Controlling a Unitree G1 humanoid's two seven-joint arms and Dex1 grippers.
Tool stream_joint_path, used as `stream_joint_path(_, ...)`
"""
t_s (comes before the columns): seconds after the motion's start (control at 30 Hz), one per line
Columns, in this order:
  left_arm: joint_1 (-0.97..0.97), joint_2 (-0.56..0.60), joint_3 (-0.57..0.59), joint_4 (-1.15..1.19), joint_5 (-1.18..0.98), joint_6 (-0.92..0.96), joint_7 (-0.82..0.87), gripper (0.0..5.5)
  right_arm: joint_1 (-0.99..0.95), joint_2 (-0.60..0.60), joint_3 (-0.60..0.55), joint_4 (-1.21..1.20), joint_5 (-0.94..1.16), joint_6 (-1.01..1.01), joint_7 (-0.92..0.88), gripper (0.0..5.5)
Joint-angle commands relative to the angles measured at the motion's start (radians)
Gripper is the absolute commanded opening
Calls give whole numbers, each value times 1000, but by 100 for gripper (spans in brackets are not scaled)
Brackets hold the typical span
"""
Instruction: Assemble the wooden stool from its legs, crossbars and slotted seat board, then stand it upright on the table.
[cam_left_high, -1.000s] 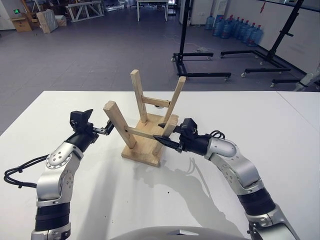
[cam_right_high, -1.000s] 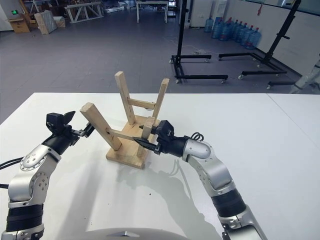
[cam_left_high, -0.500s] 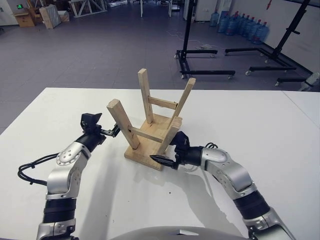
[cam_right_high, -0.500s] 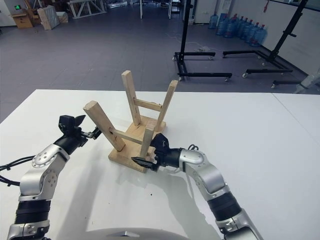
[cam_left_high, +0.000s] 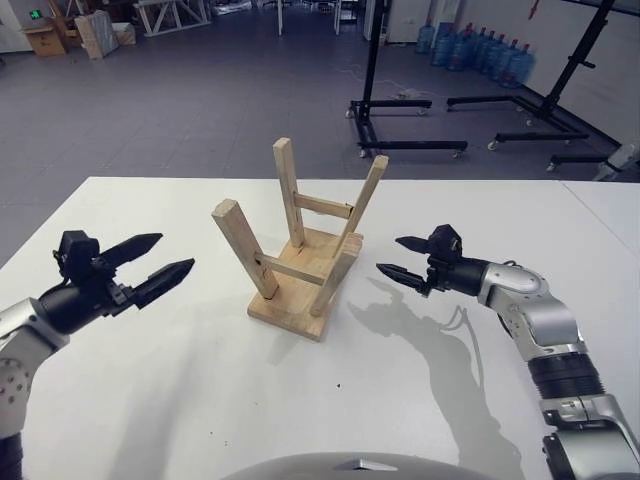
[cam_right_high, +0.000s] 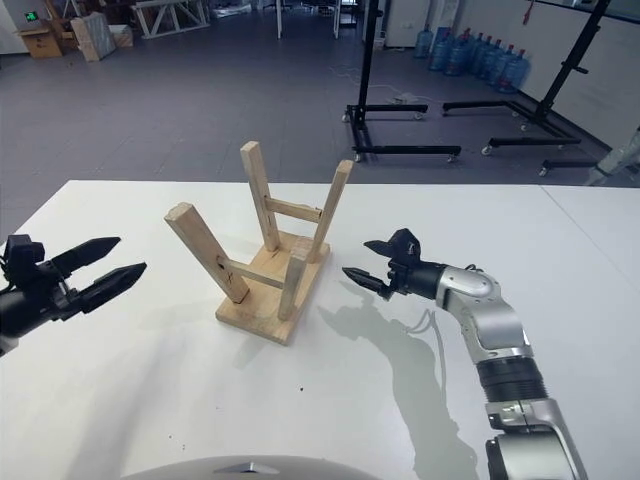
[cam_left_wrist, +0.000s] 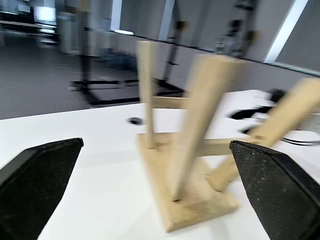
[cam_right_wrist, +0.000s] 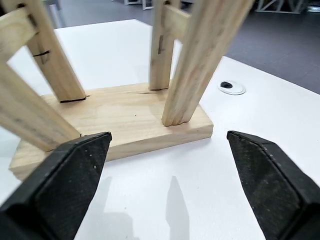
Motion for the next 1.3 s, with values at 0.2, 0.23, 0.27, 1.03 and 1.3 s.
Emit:
stream_joint_path(0.2, -278, -231, -296, 69, 164, -51, 315, 540, 27, 178, 156, -226, 46, 156, -74, 426)
stream_joint_path(0.23, -322, -268, -323, 94, 185, -67, 345, 540, 36, 195, 177, -255, 55, 172, -79, 426)
stream_joint_path(0.27, -360, -299, -343, 119, 203, -80, 371, 540, 47, 208, 197, -286, 63, 185, -82, 426)
stream_joint_path(1.03, -840, -412, -468, 861, 378, -298, 15, 540, -395, -148, -388, -399, 705, 492, -119, 426)
stream_joint_path(1.3, -916, -349, -461, 958, 435, -342, -107, 540, -282, -132, -404, -269, 723, 469, -23, 426)
